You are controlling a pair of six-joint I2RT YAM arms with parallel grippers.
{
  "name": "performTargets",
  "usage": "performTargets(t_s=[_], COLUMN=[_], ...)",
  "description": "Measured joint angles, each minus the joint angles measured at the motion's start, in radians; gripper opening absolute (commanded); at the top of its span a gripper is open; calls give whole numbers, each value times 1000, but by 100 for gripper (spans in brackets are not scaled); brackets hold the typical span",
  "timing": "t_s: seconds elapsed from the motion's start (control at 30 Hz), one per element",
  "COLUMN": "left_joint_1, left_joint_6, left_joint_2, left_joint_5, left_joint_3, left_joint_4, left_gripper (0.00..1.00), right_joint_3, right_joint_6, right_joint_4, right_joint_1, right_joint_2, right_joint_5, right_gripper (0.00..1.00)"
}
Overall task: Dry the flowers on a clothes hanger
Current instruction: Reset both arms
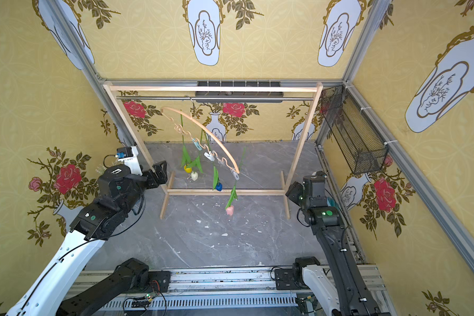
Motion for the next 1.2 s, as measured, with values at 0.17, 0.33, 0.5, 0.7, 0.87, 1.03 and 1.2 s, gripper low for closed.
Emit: performTargets(t_s=[0.17,0.33,0.5,0.7,0.87,1.03,1.2], left_joint_1=[72,196,288,380,407,408,407], left_joint_6=[92,166,220,261,311,314,359], left_joint_2=[-23,100,245,280,282,312,410], left_joint_5=[-171,-264,-264,-214,-162,-119,-39], left_joint_3=[-235,-351,-451,-604,-610,-679,-726], left_joint_4=[140,313,512,785,875,944,1054], left_gripper=[100,99,100,99,100,100,100], right_joint_3=[-103,-177,-223,-422,-543,-613,-661], right_joint_6=[49,9,-26,-108,-204,-296,-404], right_joint_4=[106,211,302,540,793,1067,1374], right_joint_1=[-11,-13,-20,-61,-129,-158,-163], right_joint_2=[-51,-5,95,128,224,308,453], right_joint_5=[95,185,333,507,510,380,280], right_gripper=[98,98,98,97,97,98,97])
